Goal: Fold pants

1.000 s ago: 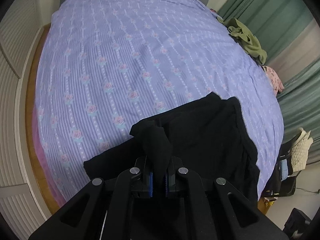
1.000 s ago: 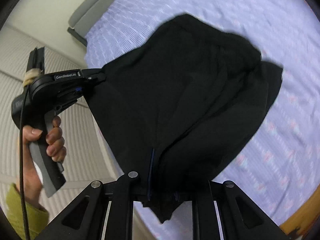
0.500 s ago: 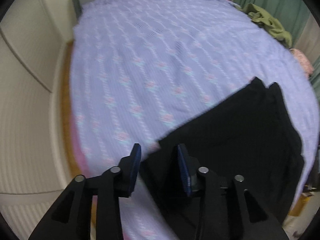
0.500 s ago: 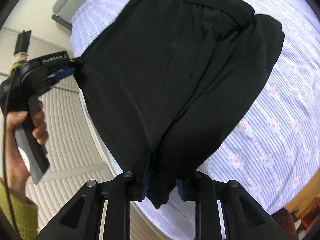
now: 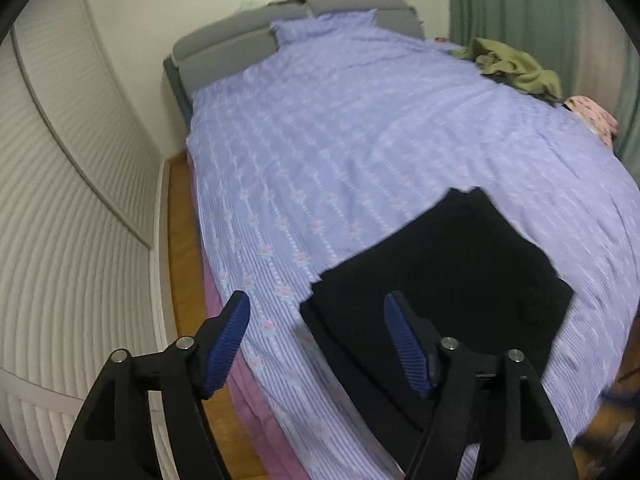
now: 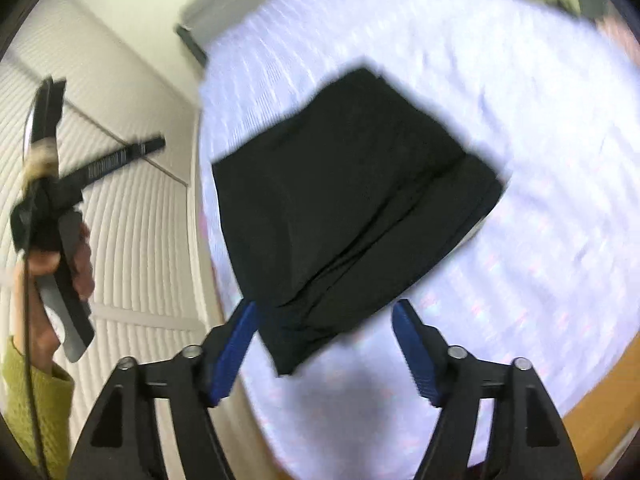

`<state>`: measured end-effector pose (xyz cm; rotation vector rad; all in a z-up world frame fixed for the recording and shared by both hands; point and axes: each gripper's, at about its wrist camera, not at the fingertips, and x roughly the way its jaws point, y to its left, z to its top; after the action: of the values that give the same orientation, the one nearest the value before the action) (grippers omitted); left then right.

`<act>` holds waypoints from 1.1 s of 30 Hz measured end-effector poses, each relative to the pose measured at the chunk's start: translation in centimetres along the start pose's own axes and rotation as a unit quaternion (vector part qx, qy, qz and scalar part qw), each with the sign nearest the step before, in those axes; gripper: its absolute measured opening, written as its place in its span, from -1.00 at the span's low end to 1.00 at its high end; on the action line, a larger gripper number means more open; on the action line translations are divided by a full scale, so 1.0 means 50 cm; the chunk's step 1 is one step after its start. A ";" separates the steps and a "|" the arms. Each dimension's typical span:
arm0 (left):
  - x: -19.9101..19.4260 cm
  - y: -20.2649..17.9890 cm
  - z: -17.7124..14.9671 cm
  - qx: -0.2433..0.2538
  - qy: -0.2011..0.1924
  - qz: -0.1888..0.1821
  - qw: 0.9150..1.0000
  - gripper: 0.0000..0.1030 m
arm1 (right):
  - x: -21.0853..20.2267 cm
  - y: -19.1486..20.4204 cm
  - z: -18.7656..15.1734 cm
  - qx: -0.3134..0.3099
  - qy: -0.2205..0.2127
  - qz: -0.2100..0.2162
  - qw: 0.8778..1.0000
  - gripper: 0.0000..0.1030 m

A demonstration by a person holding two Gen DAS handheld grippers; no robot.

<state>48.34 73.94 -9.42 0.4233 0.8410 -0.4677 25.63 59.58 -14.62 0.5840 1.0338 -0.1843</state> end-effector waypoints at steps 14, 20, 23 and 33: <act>-0.340 -0.388 -0.076 -0.035 -0.064 -0.021 0.997 0.86 | -0.414 -0.303 -0.018 -0.092 -0.130 -0.026 0.987 0.55; -0.461 -0.608 -0.103 -0.082 -0.086 -0.020 0.993 0.95 | -0.552 -0.466 -0.021 -0.127 -0.169 -0.030 0.977 0.70; -0.516 -0.722 -0.115 -0.100 -0.094 -0.027 0.990 1.00 | -0.620 -0.557 -0.023 -0.132 -0.178 -0.031 0.975 0.72; -0.611 -1.008 -0.112 -0.067 -0.111 -0.001 0.992 1.00 | -0.771 -0.772 -0.033 -0.127 -0.211 -0.020 0.969 0.72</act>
<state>-0.37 42.48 2.62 0.2414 0.6531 -0.4488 -11.20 23.49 3.29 0.2725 0.6423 -0.1970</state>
